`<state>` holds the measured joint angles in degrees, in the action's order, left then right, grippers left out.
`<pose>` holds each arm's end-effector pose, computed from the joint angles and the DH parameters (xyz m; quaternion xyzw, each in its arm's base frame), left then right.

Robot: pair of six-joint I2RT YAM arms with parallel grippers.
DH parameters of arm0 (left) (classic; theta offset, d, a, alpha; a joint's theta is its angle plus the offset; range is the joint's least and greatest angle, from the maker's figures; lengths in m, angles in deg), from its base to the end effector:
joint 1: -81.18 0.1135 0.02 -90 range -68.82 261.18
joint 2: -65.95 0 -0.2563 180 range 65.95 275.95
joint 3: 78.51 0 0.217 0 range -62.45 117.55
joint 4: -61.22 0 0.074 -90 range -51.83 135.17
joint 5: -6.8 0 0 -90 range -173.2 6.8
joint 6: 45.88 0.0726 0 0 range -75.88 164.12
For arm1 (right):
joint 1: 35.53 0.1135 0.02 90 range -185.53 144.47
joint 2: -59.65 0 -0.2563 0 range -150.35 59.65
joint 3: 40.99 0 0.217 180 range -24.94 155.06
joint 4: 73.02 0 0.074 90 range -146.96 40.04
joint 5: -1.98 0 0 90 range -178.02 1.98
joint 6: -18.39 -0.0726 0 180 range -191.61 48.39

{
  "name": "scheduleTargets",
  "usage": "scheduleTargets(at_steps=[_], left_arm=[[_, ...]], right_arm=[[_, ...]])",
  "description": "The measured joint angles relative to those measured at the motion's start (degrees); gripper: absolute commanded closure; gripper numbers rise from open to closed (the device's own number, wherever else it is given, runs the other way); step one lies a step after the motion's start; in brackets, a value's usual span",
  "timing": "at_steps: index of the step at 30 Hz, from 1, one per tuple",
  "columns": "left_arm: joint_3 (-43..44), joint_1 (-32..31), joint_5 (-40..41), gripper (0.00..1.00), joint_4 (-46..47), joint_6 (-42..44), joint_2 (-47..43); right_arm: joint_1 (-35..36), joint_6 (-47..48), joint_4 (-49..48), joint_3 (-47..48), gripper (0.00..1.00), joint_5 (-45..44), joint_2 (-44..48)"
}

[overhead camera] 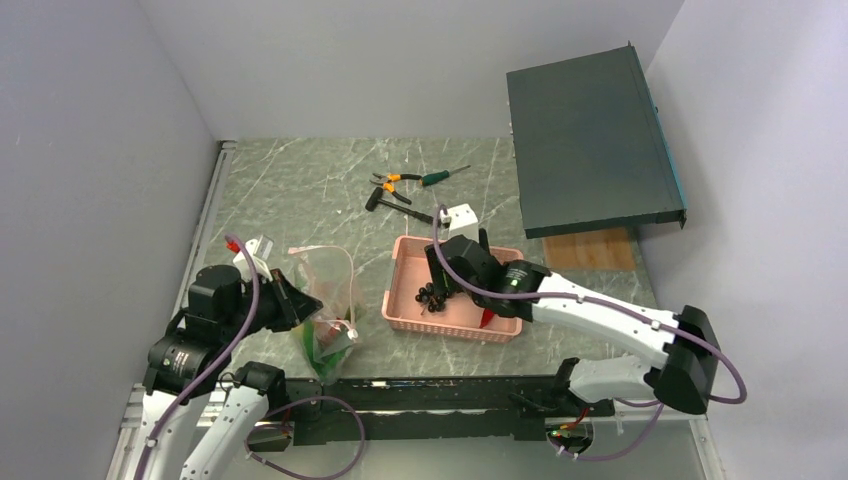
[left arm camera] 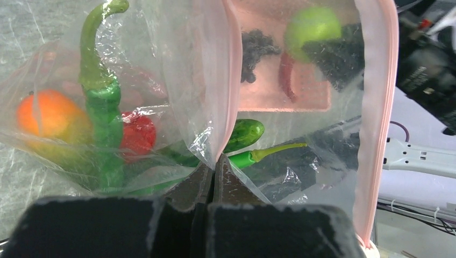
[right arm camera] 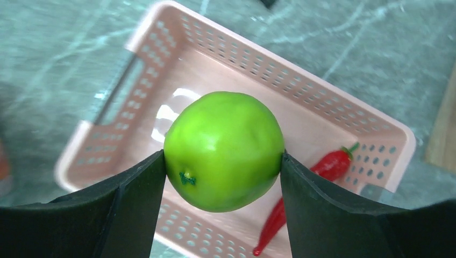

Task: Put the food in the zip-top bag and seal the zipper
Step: Pick up the fake fruit from the bin, then place the fake fruit in the zipper food storage bag.

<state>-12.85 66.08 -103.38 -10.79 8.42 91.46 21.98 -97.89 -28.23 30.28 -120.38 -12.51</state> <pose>0.0662 -0.0438 0.2888 -0.0701 0.8619 -0.3435 0.3664 0.1687 0.1925 0.2573 -0.1382 0.8849 0.0498 0.4420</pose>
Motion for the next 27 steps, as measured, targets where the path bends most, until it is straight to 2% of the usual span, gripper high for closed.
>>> scheduleTargets(at_steps=[5, 19, 27], left_arm=[[-0.4, 0.0, 0.1, 1.00, 0.2, 0.0, 0.1], [1.9, 0.0, 0.5, 1.00, 0.4, 0.0, 1.1], [2.6, 0.0, 0.6, 1.00, 0.4, -0.5, 1.1]], right_arm=[[2.3, 3.6, -2.6, 3.2, 0.88, 6.0, 3.5], [9.3, 10.3, -11.5, 22.7, 0.86, 22.8, 3.8], [14.1, 11.0, -14.7, 27.3, 0.82, 29.0, -0.9]])
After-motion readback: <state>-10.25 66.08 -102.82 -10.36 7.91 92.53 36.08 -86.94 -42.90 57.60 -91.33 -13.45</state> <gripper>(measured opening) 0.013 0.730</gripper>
